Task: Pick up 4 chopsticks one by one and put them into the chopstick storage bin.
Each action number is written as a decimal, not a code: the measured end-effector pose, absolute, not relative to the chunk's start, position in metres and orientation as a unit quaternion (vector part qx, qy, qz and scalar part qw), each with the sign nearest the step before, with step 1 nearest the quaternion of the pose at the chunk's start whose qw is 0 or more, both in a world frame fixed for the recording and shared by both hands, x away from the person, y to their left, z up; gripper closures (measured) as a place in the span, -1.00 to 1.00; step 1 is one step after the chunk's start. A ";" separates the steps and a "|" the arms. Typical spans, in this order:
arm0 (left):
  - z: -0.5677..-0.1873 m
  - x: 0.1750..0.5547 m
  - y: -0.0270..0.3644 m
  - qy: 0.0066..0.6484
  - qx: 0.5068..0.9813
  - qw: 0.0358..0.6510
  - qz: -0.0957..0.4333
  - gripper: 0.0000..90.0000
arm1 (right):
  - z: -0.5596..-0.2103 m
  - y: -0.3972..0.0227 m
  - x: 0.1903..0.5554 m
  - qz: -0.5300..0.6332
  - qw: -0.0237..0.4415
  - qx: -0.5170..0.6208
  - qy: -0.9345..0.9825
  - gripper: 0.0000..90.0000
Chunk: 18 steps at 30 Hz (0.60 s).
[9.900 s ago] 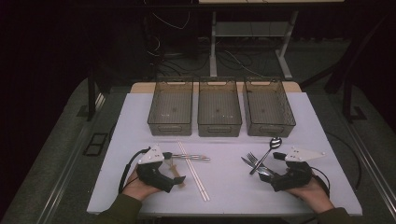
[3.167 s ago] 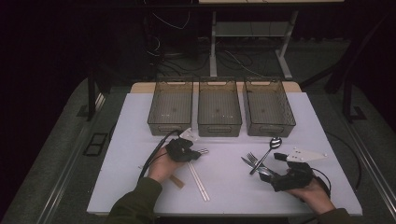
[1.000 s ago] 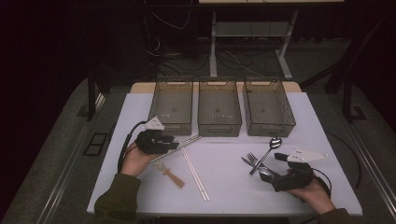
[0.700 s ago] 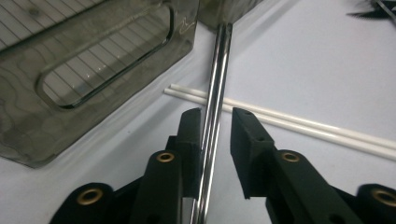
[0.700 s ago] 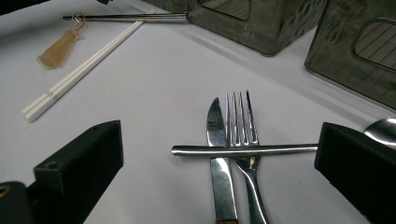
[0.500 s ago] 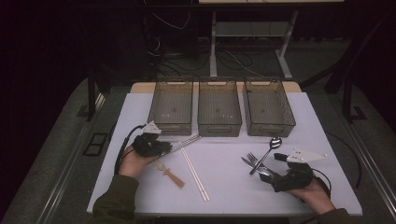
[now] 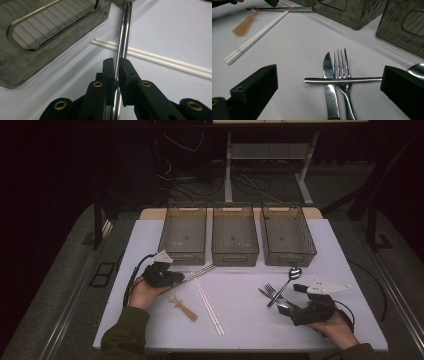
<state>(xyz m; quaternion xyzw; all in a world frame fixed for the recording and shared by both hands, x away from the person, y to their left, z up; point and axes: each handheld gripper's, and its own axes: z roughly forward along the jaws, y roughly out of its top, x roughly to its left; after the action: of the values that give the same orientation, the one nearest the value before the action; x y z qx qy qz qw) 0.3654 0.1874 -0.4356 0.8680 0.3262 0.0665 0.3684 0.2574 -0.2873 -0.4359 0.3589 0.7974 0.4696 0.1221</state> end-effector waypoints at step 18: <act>-0.441 0.368 0.186 0.321 0.871 0.365 0.061 0.83 | -0.436 -0.288 0.258 0.469 0.123 0.358 0.798 -0.97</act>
<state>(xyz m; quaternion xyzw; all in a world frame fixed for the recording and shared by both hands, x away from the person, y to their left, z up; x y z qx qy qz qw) 0.3679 0.1856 -0.4405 0.8715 0.3214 0.0605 0.3654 0.2576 -0.2876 -0.4358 0.3581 0.7977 0.4694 0.1231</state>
